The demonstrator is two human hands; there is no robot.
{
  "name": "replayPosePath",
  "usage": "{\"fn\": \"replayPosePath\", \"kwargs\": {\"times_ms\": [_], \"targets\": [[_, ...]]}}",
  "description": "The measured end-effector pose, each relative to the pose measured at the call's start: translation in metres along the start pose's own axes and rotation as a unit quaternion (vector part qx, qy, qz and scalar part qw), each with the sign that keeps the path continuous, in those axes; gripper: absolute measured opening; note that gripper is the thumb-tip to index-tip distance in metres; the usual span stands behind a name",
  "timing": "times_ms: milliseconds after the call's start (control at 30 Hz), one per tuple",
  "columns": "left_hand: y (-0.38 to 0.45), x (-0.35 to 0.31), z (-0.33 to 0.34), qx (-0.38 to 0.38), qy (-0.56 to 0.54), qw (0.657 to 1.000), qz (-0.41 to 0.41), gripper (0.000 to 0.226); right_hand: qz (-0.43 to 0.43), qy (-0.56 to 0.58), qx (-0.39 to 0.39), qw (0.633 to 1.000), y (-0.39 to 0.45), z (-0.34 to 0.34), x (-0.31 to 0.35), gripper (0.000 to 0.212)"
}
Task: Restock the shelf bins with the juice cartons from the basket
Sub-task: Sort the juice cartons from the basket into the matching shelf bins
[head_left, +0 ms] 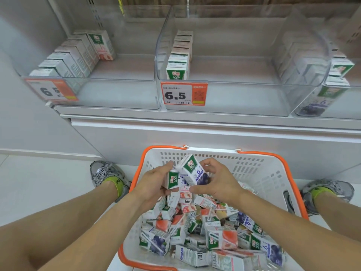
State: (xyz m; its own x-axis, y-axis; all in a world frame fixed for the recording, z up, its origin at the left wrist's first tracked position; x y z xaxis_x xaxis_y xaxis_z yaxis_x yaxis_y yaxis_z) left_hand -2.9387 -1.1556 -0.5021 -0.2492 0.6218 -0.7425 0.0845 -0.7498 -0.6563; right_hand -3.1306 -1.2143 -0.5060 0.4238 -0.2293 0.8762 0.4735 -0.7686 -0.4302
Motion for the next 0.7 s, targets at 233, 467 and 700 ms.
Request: {"fn": "replayPosePath", "kwargs": {"times_ms": [233, 467, 700], "targets": [[-0.01, -0.023, 0.009, -0.005, -0.044, 0.999, 0.0, 0.032, -0.14, -0.152, -0.071, 0.976, -0.005, 0.0, 0.012, 0.059], [-0.02, -0.045, 0.01, 0.004, 0.022, 0.999, 0.033, 0.049, -0.23, -0.177, -0.066, 0.955, -0.013, -0.001, 0.024, 0.058], [-0.056, -0.073, 0.014, 0.064, 0.197, 0.97, 0.128, 0.045, -0.23, -0.101, -0.072, 0.965, -0.03, -0.008, 0.053, 0.054]]}}
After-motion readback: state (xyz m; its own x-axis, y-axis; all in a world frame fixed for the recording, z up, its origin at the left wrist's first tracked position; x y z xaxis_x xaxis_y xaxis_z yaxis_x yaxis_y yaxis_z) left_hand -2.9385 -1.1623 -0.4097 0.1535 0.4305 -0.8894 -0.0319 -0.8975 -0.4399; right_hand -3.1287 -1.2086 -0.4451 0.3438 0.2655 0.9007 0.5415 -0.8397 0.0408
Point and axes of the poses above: each hand's wrist, its own y-axis towards the middle knuckle, its own z-axis out of the palm, x = y × z, the point moved 1 cm from there along y, towards the middle knuckle, and after that the axes turned 3 degrees about x, right-handed, at the moved point
